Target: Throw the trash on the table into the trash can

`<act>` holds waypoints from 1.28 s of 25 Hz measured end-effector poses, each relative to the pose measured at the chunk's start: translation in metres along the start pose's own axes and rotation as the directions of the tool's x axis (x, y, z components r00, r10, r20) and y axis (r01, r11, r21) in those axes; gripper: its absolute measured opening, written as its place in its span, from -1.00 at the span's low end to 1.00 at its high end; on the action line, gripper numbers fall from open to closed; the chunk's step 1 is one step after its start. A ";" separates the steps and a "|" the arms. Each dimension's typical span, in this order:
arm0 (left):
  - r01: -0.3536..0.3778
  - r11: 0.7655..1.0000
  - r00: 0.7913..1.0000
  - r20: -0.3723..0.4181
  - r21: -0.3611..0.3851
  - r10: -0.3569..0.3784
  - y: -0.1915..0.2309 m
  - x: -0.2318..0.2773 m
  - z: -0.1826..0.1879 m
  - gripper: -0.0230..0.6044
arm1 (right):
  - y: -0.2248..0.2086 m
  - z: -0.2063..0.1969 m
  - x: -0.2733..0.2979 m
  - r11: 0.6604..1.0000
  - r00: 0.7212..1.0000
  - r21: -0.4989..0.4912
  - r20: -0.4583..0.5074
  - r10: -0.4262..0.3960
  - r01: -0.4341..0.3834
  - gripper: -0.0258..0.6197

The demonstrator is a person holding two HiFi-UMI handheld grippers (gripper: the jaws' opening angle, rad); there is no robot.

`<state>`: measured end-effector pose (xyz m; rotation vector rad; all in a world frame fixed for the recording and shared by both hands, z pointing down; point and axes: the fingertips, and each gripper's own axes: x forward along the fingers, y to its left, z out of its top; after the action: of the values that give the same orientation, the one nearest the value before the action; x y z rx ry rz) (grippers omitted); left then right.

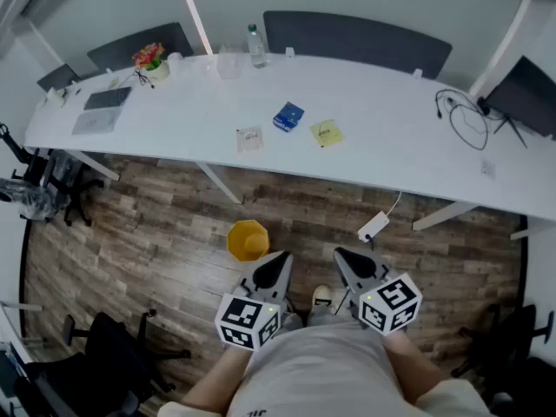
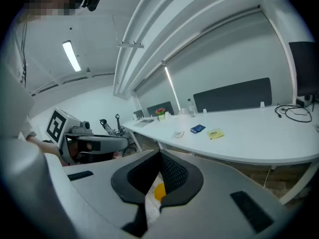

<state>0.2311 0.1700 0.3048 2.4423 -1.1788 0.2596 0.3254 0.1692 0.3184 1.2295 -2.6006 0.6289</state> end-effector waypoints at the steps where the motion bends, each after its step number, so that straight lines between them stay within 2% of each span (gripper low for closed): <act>1: -0.005 1.000 1.000 -0.006 -0.003 0.005 0.001 -0.003 -0.001 -0.92 | 0.002 -0.002 0.000 1.000 1.000 0.006 -0.002 0.001 -0.001 -0.83; 10: -0.008 1.000 1.000 -0.011 -0.019 0.008 0.006 -0.018 -0.005 -0.93 | 0.018 -0.007 -0.001 1.000 1.000 0.012 0.002 -0.011 0.011 -0.83; 15: 0.010 1.000 1.000 -0.003 -0.001 -0.010 0.010 -0.027 -0.003 -0.92 | 0.022 0.002 -0.003 0.998 0.996 0.017 0.066 -0.056 0.055 -0.82; 21: 0.036 0.999 0.999 -0.002 0.032 -0.036 0.018 -0.041 -0.003 -0.92 | 0.041 0.001 0.003 0.996 0.995 -0.024 0.061 -0.084 0.086 -0.82; 28: 0.066 0.998 0.998 -0.002 0.024 -0.066 0.030 -0.053 -0.005 -0.92 | 0.043 -0.006 0.005 0.987 0.985 0.030 0.066 -0.162 0.161 -0.82; 32: 0.077 0.997 0.997 -0.013 0.022 -0.076 0.033 -0.048 -0.008 -0.92 | 0.038 -0.010 0.008 0.985 0.983 0.046 0.066 -0.171 0.168 -0.82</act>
<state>0.1752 0.1889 0.3048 2.4953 -1.0804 0.2655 0.2911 0.1897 0.3186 1.4918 -2.5135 0.6177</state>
